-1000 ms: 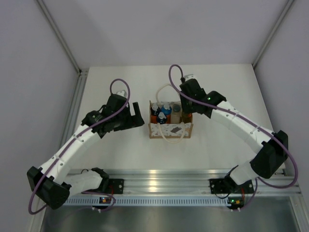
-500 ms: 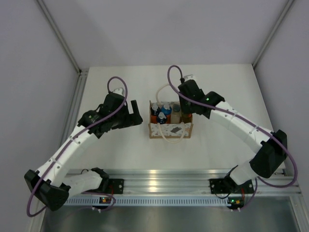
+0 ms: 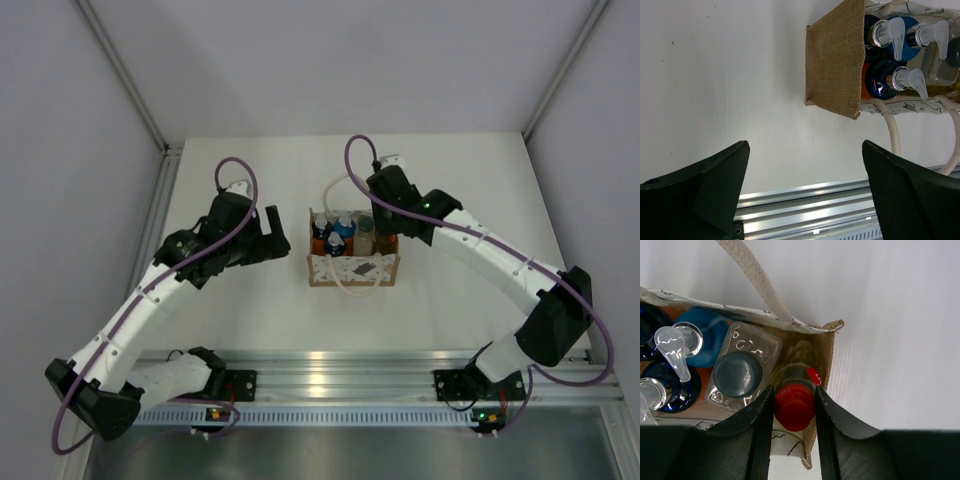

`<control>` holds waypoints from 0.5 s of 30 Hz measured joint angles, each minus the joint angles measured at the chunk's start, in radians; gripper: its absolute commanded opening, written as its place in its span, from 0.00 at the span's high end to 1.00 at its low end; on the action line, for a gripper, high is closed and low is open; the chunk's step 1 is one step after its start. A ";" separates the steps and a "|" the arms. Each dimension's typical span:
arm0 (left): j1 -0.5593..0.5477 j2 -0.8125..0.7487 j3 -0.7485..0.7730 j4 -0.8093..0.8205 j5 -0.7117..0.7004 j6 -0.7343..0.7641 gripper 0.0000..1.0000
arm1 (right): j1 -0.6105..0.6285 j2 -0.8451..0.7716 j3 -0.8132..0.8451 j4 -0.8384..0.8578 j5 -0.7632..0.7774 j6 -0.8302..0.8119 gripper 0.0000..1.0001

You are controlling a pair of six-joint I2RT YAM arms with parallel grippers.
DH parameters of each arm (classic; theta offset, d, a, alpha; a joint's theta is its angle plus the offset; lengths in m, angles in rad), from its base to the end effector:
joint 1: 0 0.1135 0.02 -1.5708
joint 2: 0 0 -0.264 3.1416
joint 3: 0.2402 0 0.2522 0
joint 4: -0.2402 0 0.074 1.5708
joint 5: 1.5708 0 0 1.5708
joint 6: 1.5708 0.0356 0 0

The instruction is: Take the personal care products out of the canvas bag

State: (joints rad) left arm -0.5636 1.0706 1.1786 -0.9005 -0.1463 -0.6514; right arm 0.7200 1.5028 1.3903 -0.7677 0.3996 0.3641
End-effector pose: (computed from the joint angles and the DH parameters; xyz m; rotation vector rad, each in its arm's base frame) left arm 0.1779 -0.1063 0.3534 -0.1767 2.3856 -0.4158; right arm 0.2499 0.2007 0.3267 -0.2480 2.3476 0.0285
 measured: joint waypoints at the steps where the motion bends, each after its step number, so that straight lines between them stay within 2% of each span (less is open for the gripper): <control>1: 0.000 -0.001 0.000 0.000 -0.001 0.000 0.01 | 0.000 0.000 0.001 0.000 0.000 0.000 0.86; 3: 0.000 -0.002 0.000 0.000 -0.004 0.000 0.01 | 0.000 0.000 0.003 -0.003 0.000 0.000 0.92; 4: 0.000 -0.002 0.000 0.000 -0.005 0.000 0.01 | 0.000 0.000 0.005 -0.006 0.000 -0.001 1.00; 15: 0.000 -0.002 0.000 0.000 -0.025 0.000 0.01 | 0.001 0.001 0.075 -0.067 0.000 -0.005 1.00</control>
State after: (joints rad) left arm -0.5636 1.0691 1.1786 -0.9005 -0.1715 -0.6518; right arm 0.7212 1.5040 1.4651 -0.8349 0.3996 0.3592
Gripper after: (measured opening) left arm 0.985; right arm 0.327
